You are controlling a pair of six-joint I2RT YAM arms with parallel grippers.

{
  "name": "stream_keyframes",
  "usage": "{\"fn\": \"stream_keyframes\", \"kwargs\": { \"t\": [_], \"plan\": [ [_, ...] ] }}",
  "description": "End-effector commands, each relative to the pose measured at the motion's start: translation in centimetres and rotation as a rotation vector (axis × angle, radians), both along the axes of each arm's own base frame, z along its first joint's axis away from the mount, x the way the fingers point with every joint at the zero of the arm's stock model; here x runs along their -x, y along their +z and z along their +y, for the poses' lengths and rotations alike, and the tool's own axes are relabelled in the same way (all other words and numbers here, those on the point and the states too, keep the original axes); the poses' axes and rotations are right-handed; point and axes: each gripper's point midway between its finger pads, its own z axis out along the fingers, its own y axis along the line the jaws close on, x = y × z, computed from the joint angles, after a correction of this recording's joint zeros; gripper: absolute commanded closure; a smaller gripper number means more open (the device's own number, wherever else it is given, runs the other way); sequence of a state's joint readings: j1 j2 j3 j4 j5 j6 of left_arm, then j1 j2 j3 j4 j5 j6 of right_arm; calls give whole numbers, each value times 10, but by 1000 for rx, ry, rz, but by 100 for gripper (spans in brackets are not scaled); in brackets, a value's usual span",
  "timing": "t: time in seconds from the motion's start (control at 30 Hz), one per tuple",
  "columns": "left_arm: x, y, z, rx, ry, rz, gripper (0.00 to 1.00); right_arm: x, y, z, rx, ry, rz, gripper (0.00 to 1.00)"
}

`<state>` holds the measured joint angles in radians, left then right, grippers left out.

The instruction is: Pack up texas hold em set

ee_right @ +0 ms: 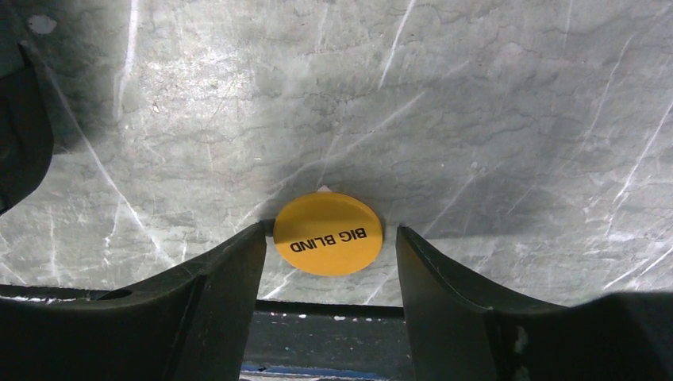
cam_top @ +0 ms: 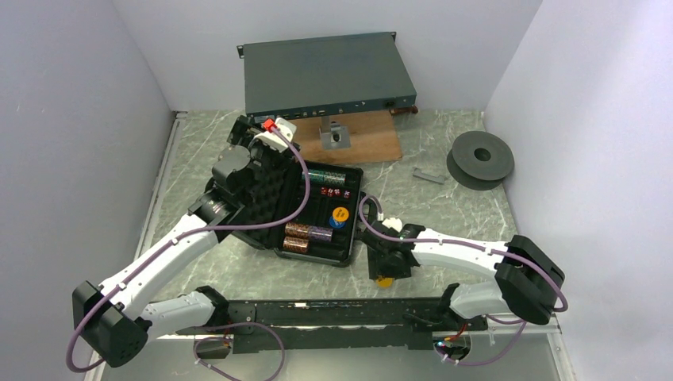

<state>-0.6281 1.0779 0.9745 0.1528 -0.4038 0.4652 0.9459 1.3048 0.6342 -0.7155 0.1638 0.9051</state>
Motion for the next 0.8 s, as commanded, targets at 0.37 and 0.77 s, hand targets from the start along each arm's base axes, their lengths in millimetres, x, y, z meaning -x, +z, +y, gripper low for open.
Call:
{"fn": "stream_keyframes", "kwargs": {
  "t": [0.37, 0.77],
  "plan": [
    [-3, 8, -1, 53, -12, -21, 0, 22, -13, -9, 8, 26, 60, 34],
    [-4, 9, 1, 61, -13, -20, 0, 29, -20, -5, 34, 68, 97, 44]
  ]
}}
